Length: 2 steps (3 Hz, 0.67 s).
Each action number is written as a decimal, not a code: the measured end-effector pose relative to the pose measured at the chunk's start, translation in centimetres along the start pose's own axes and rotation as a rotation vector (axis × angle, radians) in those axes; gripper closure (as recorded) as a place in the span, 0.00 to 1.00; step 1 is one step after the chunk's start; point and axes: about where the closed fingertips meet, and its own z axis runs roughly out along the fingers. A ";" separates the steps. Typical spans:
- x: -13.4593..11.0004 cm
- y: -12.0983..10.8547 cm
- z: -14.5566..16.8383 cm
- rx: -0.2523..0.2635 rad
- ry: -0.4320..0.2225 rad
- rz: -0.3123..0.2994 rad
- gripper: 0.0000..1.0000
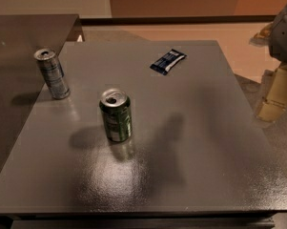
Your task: Move rxbar blueberry near green can
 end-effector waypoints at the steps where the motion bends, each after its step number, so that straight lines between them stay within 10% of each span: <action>1: 0.0 0.0 0.0 0.000 0.000 0.000 0.00; 2: -0.8 -1.5 0.6 0.018 -0.033 -0.035 0.00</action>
Offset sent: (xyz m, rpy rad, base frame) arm 0.0426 0.0098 -0.0060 0.0388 -0.0544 0.0888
